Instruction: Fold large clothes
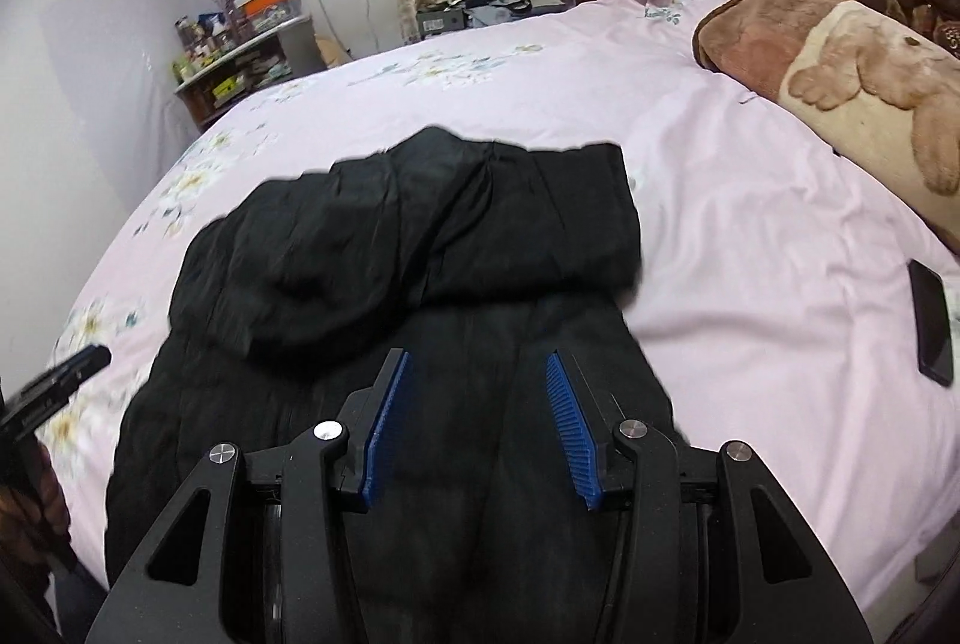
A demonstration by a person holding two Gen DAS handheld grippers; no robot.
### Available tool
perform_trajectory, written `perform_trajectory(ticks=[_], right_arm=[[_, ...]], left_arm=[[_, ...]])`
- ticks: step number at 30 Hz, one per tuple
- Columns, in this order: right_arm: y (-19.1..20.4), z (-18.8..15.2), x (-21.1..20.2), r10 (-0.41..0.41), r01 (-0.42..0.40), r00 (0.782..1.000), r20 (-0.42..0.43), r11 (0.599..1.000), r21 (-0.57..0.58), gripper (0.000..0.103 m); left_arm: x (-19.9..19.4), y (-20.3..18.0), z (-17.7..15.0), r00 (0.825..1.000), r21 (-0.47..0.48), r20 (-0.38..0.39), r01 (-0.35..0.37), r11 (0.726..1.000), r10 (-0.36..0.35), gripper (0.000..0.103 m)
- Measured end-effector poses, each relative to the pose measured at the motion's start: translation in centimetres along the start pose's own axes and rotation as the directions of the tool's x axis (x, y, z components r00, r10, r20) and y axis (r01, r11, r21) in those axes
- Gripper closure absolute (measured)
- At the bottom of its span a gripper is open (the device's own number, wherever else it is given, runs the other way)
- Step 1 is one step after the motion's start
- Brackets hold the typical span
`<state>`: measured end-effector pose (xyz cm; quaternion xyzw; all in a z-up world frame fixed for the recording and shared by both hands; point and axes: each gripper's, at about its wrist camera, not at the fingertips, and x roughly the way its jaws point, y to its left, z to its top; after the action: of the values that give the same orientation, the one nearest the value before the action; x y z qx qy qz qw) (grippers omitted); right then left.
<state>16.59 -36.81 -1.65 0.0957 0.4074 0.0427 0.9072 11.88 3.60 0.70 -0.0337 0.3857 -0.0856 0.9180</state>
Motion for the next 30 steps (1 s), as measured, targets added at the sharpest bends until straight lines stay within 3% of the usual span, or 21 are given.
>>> perform_trajectory(ticks=[9, 12, 15, 30], right_arm=[[0.5, -3.8, -3.4, 0.033, -0.033, 0.999, -0.014, 0.999, -0.002, 0.055], [0.5, -4.9, -4.1, 0.026, -0.027, 0.999, -0.018, 1.000, -0.016, 0.047], [0.3, -6.0, -4.5, 0.024, -0.024, 0.999, -0.031, 0.999, -0.021, 0.046], [-6.0, -8.4, -3.2, -0.039, 0.048, 0.994, -0.106, 0.995, 0.083, 0.046]], left_arm=[[-4.8, -0.2, -2.8, 1.000, 0.007, 0.019, -0.016, 1.000, 0.016, 0.055], [-5.9, 0.3, -4.0, 0.999, -0.003, 0.017, -0.030, 1.000, 0.030, 0.054], [-6.6, 0.8, -5.4, 0.999, -0.013, 0.006, -0.046, 0.999, 0.046, 0.054], [-4.4, 5.1, -10.9, 0.987, -0.091, -0.125, -0.109, 0.990, 0.097, 0.046]])
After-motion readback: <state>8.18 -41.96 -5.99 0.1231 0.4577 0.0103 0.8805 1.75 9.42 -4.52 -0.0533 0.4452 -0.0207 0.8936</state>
